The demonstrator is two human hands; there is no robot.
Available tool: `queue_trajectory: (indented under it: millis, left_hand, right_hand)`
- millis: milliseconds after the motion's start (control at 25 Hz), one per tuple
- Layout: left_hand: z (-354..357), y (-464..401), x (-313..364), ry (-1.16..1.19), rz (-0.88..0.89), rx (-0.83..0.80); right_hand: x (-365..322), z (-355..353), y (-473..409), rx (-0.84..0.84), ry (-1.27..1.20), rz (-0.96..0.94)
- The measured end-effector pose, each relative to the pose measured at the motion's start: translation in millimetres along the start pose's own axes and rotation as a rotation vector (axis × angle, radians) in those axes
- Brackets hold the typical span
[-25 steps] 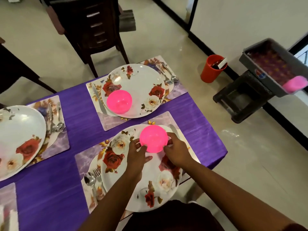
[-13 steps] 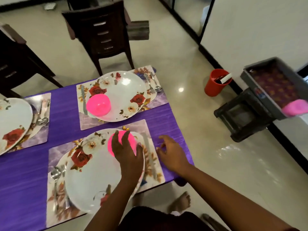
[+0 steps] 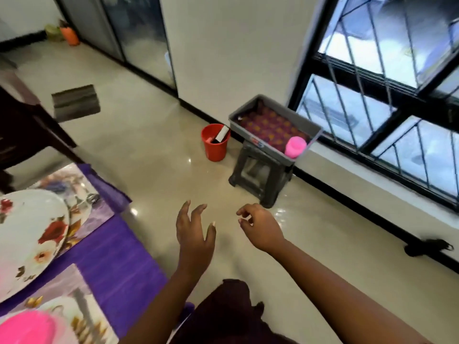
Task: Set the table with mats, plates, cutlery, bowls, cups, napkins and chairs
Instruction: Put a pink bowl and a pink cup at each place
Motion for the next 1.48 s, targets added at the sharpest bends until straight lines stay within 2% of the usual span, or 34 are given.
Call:
queue_trajectory:
  millis: [280,480,680,800,920,1040,1120,1200,1280,1400,1480]
  left_hand:
    - [124,-74,41,0.000,0.033,-0.313]
    - [231,-176,67,0.033,0.003,-0.554]
    - [328,-292,109,-0.038,-0.007,-0.782]
    - [392,-344,134,-0.046,-0.008,-0.954]
    - [442,-376,139,-0.103,-0.018,-1.064]
    - [474,-391,130,-0.195,-0.086,-1.119]
    - [484,-392,123,-0.195,-0.153,-1.131]
    - [489,-393,119,-0.158,-0.194,-1.108]
    - [490,-396,117,-0.087,-0.251,-1.065]
    - [485,-403,125,-0.024,-0.248,-0.977]
    - [481,-410,136,-0.033,-0.195,-0.942]
  right_hand:
    - [93,-64,-72,0.071,-0.053,0.192]
    - [166,-106,-188,0.062,-0.065,0.295]
    - [224,-153,-313,-0.011,-0.016,0.377]
    - [265,-163,-364,-0.143,0.071,0.428]
    - [308,-150,-386,-0.391,0.187,0.460]
    - [337,-136,-395,-0.576,0.185,0.474]
    - [343,-131,-399,-0.632,0.182,0.474]
    - [344,-132,-412,-0.579,0.243,0.442]
    - [342,-140,-427,-0.462,0.199,0.454]
    - [339,-169,-441,-0.176,-0.050,0.598]
    - [334,-196,-440,0.039,-0.128,0.604]
Point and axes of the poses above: each hand's wrist, its own y-axis away from the middle knuckle, its own z-axis out of the palm, x = y × z, the point moved 4 cm from there along -y, towards the middle knuckle, and after that the axes turned 2 degrees about x, right-handed, at the moved point
